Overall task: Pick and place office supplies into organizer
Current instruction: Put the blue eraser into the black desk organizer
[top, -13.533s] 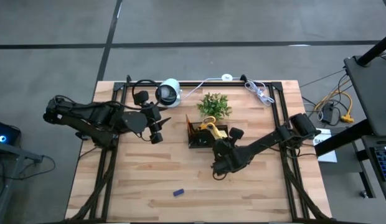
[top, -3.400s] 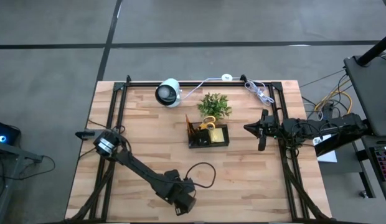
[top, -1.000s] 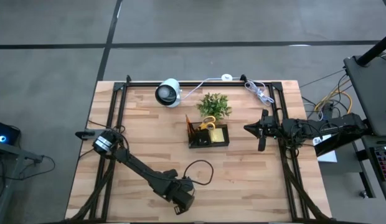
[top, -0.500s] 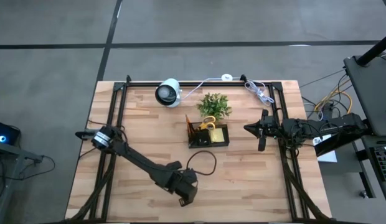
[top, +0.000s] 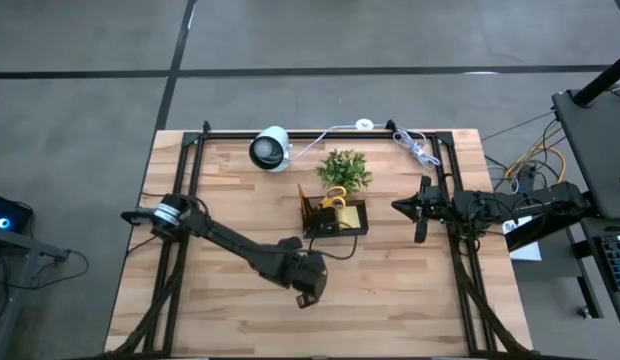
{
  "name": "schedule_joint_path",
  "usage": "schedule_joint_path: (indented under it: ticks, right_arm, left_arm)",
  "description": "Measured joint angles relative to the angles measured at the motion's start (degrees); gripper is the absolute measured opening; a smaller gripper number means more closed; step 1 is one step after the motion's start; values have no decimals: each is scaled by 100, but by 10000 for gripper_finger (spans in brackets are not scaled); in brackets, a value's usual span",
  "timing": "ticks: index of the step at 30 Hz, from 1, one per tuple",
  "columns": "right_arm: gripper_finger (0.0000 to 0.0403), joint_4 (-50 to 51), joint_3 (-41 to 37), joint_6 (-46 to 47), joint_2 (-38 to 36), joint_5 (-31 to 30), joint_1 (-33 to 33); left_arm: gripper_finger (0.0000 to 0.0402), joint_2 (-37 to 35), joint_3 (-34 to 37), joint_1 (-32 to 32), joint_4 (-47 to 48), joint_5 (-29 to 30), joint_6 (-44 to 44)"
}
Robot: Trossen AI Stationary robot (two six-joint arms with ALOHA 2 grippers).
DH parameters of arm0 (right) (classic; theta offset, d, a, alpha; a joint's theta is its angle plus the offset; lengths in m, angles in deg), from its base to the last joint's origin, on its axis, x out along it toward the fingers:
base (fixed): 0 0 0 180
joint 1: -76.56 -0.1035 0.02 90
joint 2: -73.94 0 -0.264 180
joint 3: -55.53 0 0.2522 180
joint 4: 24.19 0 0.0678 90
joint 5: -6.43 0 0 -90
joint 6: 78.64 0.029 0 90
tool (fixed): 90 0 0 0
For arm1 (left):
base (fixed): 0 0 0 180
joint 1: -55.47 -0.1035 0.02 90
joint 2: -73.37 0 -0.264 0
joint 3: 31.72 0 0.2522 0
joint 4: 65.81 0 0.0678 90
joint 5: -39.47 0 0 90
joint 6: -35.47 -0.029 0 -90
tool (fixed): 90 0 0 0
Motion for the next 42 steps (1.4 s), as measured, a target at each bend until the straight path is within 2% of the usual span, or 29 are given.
schedule_joint_path:
  ticks: [12,20,32,42]
  right_arm:
    - [9,22,0,-2,7,0,0]
    - [9,24,0,0,7,0,-2]
    - [9,28,0,-2,7,0,0]
    - [9,35,0,-22,7,-2,0]
  left_arm:
    - [46,-226,28,-694,1,835,-858]
    - [46,-232,56,-1154,-5,1037,-1355]
    - [46,-232,129,-1504,-18,1460,-1349]
    - [46,-232,128,-1534,-21,1470,-1380]
